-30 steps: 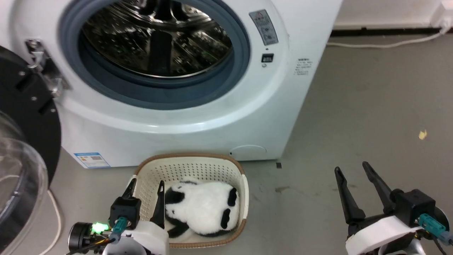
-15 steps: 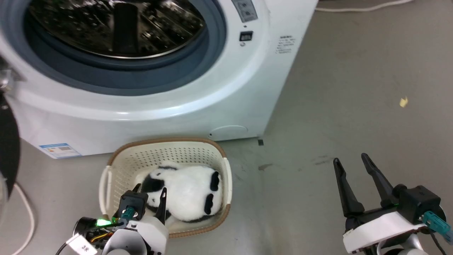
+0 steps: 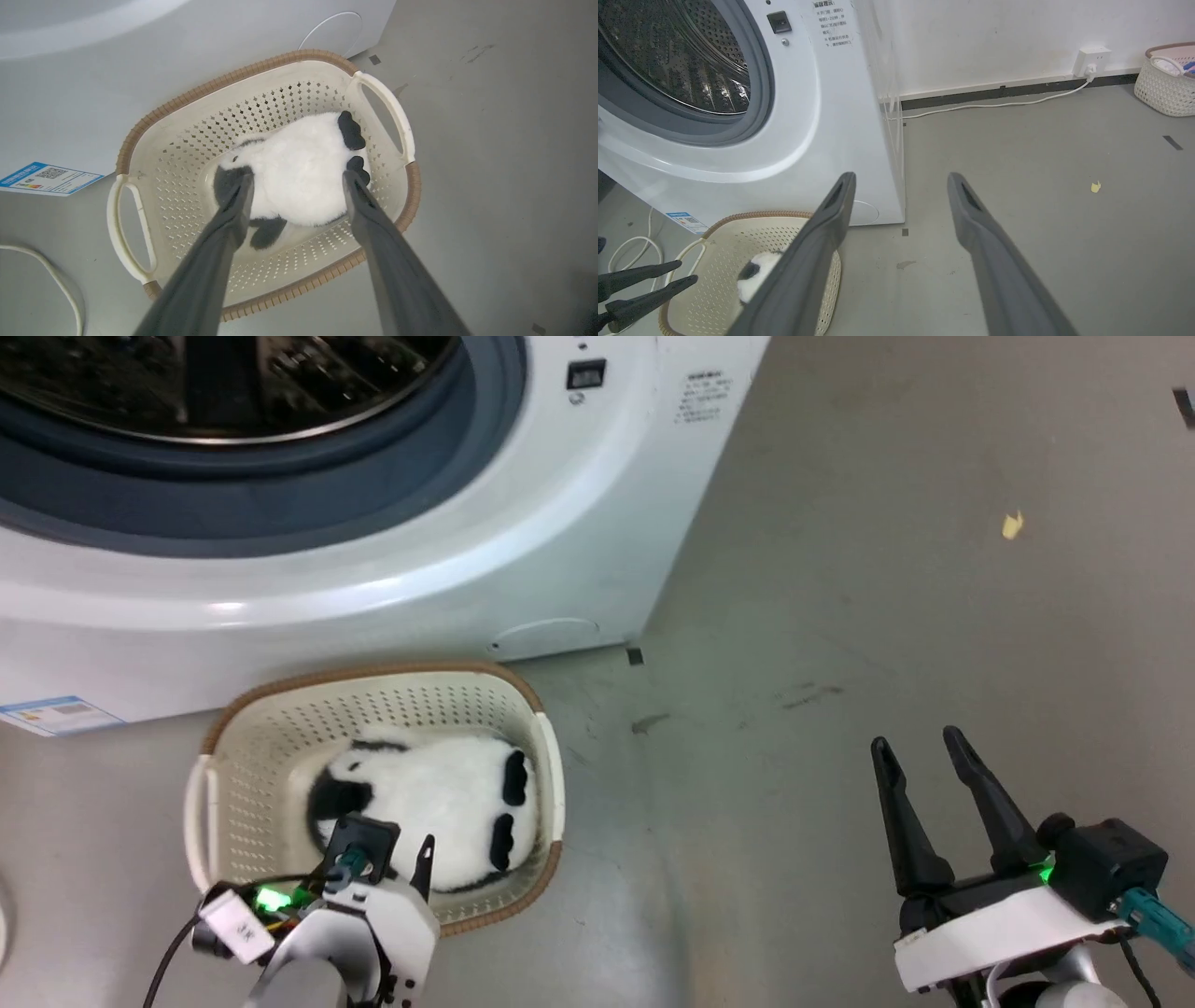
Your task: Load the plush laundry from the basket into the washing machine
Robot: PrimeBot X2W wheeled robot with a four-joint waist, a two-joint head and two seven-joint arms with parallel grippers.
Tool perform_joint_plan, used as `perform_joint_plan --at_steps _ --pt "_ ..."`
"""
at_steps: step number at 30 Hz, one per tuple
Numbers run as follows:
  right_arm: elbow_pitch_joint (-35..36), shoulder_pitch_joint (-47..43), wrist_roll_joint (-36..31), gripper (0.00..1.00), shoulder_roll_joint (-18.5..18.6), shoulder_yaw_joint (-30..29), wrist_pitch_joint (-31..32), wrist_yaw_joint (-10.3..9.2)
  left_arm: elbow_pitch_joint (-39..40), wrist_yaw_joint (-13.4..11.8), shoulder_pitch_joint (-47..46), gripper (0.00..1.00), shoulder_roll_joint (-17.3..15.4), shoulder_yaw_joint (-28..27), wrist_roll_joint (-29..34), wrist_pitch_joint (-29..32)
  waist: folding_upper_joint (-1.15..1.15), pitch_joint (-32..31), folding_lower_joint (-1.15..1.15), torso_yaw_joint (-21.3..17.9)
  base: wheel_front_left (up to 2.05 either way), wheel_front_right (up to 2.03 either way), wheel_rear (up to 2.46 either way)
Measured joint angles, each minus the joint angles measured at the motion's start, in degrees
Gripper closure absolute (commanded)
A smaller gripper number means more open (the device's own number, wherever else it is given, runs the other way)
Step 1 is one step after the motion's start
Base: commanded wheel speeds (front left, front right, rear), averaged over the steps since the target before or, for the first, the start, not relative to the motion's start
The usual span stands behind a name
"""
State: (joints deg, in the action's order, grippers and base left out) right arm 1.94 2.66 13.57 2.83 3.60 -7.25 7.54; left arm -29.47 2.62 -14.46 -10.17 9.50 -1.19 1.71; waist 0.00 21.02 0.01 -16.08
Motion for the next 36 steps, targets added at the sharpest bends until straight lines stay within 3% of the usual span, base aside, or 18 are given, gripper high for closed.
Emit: perform_joint_plan --at_steps 15,36 --pt "0.7 0.3 4.4 0.0 0.0 0.9 -2.0 -0.01 -11.1 0.7 -9.7 0.0 -2.5 4.1 0.0 4.2 0.0 7.3 0.0 -3.8 0.0 0.0 0.0" --pt "1.7 1.4 11.0 0.0 0.0 2.2 -4.2 -0.01 -25.1 -0.5 -24.9 0.0 -5.4 11.1 1.6 9.3 0.0 17.1 0.0 -8.9 0.0 0.0 0.0"
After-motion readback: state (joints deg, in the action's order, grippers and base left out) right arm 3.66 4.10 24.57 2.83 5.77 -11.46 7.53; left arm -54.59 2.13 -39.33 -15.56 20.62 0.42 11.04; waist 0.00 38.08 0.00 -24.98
